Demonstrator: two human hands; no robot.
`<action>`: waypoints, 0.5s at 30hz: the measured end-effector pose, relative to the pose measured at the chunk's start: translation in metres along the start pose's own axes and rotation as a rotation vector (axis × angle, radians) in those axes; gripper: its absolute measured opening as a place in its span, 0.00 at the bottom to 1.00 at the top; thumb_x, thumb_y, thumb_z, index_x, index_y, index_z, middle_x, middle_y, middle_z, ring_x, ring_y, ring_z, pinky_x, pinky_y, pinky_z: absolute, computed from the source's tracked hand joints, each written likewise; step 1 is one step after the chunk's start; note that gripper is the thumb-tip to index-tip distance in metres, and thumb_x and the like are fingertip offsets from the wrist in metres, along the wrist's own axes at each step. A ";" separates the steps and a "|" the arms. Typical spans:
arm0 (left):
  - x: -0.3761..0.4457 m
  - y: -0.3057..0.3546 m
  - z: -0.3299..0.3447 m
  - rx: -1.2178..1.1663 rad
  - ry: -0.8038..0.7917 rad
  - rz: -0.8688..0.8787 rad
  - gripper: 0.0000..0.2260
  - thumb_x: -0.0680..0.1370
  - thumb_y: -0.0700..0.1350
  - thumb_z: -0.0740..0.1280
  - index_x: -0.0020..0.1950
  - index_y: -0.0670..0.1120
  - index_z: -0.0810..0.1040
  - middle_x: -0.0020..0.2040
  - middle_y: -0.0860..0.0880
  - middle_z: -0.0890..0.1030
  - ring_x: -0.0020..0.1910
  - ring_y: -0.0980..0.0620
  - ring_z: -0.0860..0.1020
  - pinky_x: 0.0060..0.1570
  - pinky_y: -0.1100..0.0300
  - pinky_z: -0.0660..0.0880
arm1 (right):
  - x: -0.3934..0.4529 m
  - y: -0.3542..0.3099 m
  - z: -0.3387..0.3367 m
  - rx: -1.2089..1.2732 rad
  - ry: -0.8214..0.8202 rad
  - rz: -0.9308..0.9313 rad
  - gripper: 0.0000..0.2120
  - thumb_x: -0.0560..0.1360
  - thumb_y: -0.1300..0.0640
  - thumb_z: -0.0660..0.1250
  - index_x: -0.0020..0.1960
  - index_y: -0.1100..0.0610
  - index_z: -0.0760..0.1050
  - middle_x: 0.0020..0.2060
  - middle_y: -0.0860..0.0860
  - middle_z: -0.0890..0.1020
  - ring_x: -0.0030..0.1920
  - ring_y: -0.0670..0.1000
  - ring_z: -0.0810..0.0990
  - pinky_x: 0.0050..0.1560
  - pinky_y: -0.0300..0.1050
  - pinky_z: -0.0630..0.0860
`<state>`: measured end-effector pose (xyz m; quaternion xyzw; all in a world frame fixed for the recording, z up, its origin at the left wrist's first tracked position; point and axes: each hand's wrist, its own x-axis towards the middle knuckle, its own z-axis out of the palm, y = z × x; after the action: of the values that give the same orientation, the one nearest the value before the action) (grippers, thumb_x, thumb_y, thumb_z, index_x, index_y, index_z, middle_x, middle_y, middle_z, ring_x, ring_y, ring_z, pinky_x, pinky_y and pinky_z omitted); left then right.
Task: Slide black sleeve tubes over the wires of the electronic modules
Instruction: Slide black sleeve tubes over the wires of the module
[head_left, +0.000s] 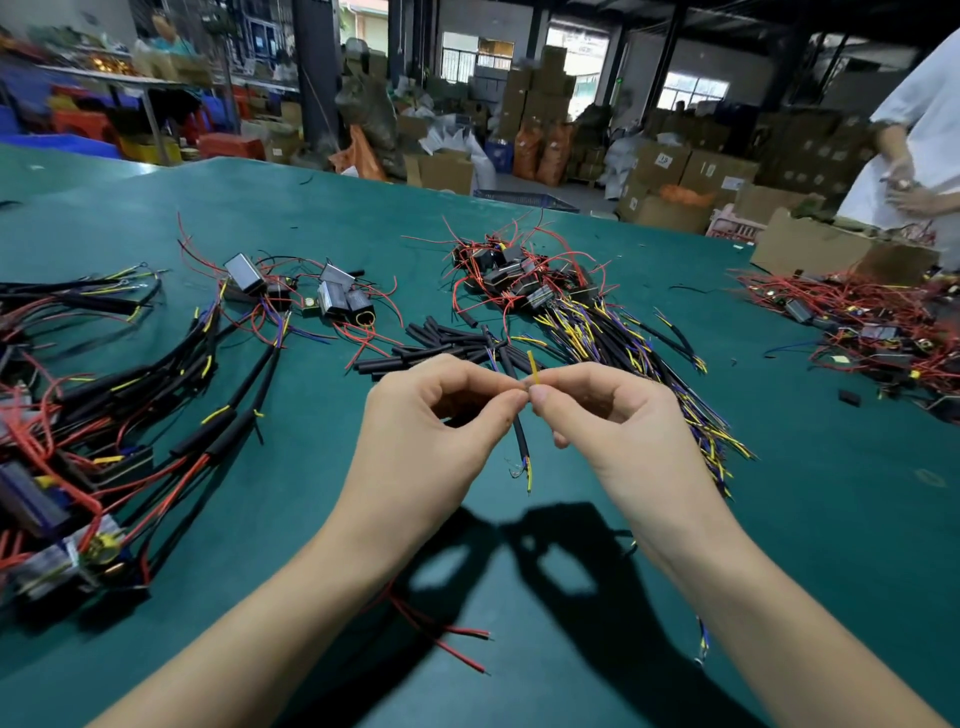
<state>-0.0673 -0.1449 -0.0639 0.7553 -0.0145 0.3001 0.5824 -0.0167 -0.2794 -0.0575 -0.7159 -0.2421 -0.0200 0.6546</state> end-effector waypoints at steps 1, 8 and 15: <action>0.000 0.000 0.000 -0.013 0.005 -0.018 0.02 0.72 0.39 0.73 0.41 0.44 0.84 0.38 0.50 0.85 0.38 0.55 0.82 0.43 0.62 0.78 | 0.000 0.000 0.000 -0.007 0.010 -0.016 0.02 0.73 0.61 0.71 0.44 0.57 0.82 0.33 0.45 0.82 0.33 0.41 0.75 0.39 0.31 0.72; 0.000 0.002 -0.001 -0.013 -0.009 -0.001 0.02 0.72 0.38 0.73 0.40 0.45 0.84 0.35 0.53 0.84 0.34 0.61 0.80 0.40 0.69 0.75 | -0.001 0.001 0.003 0.025 0.022 -0.071 0.05 0.73 0.65 0.70 0.41 0.57 0.80 0.31 0.46 0.80 0.33 0.42 0.75 0.38 0.32 0.73; 0.001 -0.001 -0.004 0.174 0.000 0.190 0.05 0.73 0.36 0.71 0.38 0.45 0.83 0.33 0.52 0.83 0.32 0.56 0.79 0.36 0.64 0.76 | -0.002 0.005 0.001 -0.033 -0.040 -0.088 0.06 0.73 0.64 0.70 0.41 0.55 0.79 0.34 0.54 0.81 0.35 0.46 0.74 0.37 0.38 0.71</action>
<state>-0.0674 -0.1407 -0.0639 0.7982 -0.0599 0.3539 0.4838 -0.0173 -0.2790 -0.0634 -0.7154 -0.2858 -0.0384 0.6364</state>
